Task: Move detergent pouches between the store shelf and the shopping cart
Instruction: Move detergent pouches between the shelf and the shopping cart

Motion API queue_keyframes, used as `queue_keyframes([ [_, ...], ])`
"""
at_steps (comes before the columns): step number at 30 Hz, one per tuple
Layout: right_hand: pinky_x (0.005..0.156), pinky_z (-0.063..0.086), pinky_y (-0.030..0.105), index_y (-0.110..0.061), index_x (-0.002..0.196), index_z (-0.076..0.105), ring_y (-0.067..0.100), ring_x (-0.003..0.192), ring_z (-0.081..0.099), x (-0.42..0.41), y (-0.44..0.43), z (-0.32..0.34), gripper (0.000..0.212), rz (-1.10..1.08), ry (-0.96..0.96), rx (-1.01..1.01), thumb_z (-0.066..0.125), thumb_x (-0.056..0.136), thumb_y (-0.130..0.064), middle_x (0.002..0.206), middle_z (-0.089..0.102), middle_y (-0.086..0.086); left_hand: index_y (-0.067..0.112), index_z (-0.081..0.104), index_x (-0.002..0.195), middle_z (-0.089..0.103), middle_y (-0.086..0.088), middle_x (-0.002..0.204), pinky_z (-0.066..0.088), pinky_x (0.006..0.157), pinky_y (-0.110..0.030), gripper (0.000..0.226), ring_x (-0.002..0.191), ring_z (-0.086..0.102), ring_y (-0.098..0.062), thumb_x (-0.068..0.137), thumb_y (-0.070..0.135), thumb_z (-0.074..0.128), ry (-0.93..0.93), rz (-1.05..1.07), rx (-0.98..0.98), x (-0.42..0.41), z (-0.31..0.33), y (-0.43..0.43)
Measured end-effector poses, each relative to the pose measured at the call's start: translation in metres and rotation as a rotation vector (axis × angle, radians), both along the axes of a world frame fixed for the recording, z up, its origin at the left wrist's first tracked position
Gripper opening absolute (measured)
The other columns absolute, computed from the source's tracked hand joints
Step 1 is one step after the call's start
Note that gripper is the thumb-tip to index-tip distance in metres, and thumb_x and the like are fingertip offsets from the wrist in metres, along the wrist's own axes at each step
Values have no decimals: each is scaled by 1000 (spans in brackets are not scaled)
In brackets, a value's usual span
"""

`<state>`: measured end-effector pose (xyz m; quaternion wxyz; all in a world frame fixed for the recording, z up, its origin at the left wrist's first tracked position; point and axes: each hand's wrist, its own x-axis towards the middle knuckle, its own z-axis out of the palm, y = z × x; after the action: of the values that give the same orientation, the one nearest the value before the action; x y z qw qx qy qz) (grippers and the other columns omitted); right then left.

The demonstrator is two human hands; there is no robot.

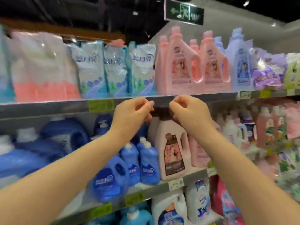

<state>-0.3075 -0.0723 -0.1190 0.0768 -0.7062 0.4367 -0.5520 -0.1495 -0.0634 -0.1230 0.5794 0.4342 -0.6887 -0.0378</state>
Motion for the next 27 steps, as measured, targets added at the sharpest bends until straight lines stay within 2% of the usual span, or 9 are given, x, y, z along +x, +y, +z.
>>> queue_keyframes([
  [7,76,47,36,-14,71,62,24,77,61,136,-42,34,17,225,11,-29,53,84,-19,63,63,0,24,60,59,57,12,42,40,54,-14,33,42,48,3,92,23,55,41,217,-5,155,45,-10],
  [9,70,45,30,-13,72,63,17,69,58,157,-58,44,18,271,22,-24,53,85,-18,61,62,-1,21,60,59,56,10,40,42,54,-15,33,41,49,2,92,21,54,54,243,-7,175,54,-17],
  [12,56,41,19,-22,61,58,-1,50,51,187,-88,62,25,352,50,-23,55,86,-19,49,57,-7,22,59,61,55,11,38,41,50,-11,33,40,50,2,93,22,53,17,334,-19,201,67,-34],
  [14,49,38,12,-21,58,57,-2,45,49,206,-106,76,27,400,97,-41,54,85,-19,44,56,-9,21,60,62,56,10,39,43,52,-12,32,41,51,2,93,23,53,-14,399,-36,216,74,-45],
  [15,52,40,14,-19,61,59,-1,49,50,216,-113,82,25,416,145,-56,54,86,-19,46,57,-9,19,61,63,56,8,41,43,53,-12,31,42,51,2,93,22,53,-31,426,-47,221,77,-49],
  [18,72,47,28,-18,75,64,16,75,60,245,-130,98,17,434,365,-135,52,87,-22,69,63,-2,13,63,71,60,2,56,44,53,-9,25,45,54,3,93,22,54,-106,519,-44,235,85,-58],
  [22,73,45,30,-15,98,68,24,91,60,277,-144,113,25,409,692,-195,51,90,-31,95,68,5,18,62,103,66,-1,92,51,80,-30,23,81,62,-13,88,35,58,-282,762,72,264,100,-67],
  [25,81,43,29,-15,115,62,25,103,57,305,-155,127,37,408,797,-118,50,92,-41,115,63,7,22,37,134,45,-6,131,46,95,-35,64,110,54,-23,81,39,67,-218,916,213,294,108,-75],
  [27,84,40,27,-17,128,53,25,112,53,328,-162,133,45,440,803,-63,52,91,-44,126,56,6,21,19,144,29,-8,145,38,101,-36,87,125,42,-25,77,39,71,-148,963,253,313,112,-79],
])
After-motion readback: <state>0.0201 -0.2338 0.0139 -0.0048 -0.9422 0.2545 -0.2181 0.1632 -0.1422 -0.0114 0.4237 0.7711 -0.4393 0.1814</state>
